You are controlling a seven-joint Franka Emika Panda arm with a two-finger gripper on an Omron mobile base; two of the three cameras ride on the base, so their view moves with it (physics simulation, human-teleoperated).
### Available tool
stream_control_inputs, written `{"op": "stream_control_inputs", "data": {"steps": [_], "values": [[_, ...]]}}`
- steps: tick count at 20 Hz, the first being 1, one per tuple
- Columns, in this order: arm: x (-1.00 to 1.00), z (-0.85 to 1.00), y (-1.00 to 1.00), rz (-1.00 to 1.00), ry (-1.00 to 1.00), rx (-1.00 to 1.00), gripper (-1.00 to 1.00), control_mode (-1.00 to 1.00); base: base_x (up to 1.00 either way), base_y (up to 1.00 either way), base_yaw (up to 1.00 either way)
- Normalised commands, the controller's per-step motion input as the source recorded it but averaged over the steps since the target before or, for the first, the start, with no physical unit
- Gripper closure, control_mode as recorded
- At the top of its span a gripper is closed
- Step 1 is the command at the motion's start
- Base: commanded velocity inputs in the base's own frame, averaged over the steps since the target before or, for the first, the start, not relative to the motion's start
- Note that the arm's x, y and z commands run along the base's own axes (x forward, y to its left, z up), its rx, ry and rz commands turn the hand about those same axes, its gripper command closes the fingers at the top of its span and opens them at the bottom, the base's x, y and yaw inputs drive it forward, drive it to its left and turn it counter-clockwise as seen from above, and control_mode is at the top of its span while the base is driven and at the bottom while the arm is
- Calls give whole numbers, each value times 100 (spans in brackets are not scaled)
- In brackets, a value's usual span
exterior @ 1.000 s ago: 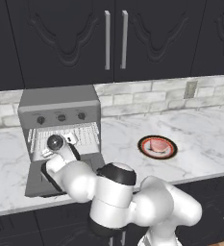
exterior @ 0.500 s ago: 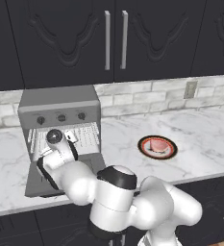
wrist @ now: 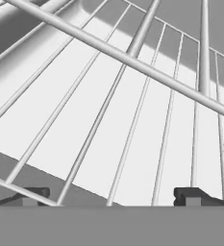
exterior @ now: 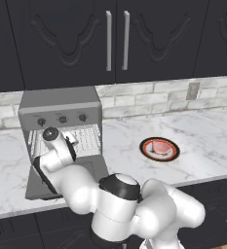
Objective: Open the toaster oven door. Place the bread on the top rack in the toaster oven and place the steak on the bottom rack.
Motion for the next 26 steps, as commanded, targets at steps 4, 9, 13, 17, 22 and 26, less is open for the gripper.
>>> {"op": "stream_control_inputs", "data": {"steps": [4, 9, 13, 17, 22, 26], "values": [[-38, -61, 0, 0, 17, 0, 100, -100, 0, 0, 0], [-41, -65, 0, 0, 14, 0, 100, -100, 0, 0, 0], [-52, -69, 0, 0, 8, 0, 100, -100, 0, 0, 0], [-62, -67, 0, 0, 10, 0, 100, -100, 0, 0, 0], [-60, -70, -1, 0, 10, 0, 100, -100, 0, 0, 0], [-54, -74, -2, 0, 11, 0, 100, -100, 0, 0, 0]]}}
